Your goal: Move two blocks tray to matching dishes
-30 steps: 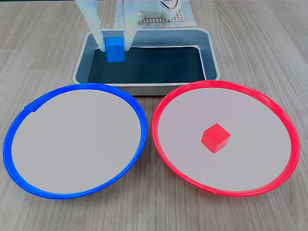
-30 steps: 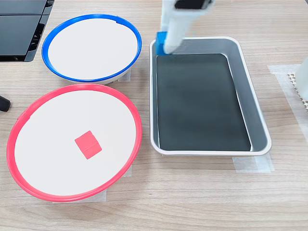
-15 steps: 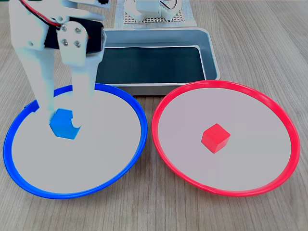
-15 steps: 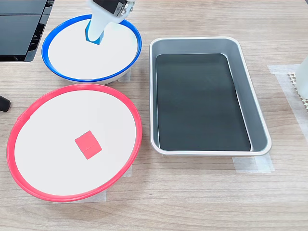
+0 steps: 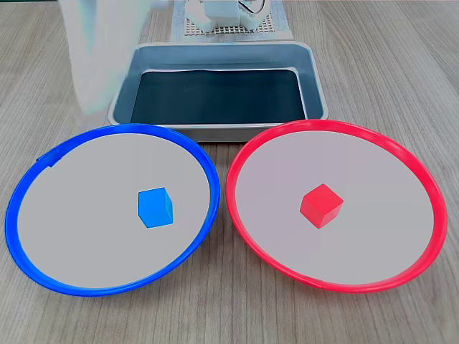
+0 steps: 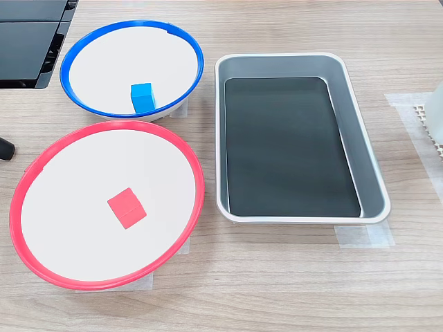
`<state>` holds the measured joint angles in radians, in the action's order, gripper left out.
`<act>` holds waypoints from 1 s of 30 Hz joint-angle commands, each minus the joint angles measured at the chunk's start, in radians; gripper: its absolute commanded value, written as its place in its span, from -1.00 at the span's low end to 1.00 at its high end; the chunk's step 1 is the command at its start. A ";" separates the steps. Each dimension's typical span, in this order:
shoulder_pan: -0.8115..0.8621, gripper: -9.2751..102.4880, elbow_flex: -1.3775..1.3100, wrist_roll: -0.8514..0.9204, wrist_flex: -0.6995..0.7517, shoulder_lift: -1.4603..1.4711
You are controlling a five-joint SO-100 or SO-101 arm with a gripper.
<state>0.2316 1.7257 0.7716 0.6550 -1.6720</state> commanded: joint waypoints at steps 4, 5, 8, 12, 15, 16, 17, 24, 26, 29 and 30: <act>-0.080 -0.84 0.666 -0.759 -0.360 -0.678; -0.098 -0.84 0.773 -0.816 -0.373 -0.792; -0.170 -0.84 1.045 -0.825 -0.190 -1.192; -0.150 -0.84 1.195 -0.853 0.028 -1.417; -0.130 -0.84 1.270 -0.856 0.057 -1.491; -0.121 -0.84 1.296 -0.850 0.058 -1.514; -0.109 -0.84 1.296 -0.851 0.097 -1.529; -0.081 -0.84 1.298 -0.870 0.333 -1.651; -0.080 -0.84 1.298 -0.873 0.339 -1.655; -0.095 -0.84 1.298 -0.853 0.339 -1.655; -0.100 -0.84 1.298 -0.848 0.339 -1.655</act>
<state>0.1457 3.0219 -0.0859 0.9910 -3.3042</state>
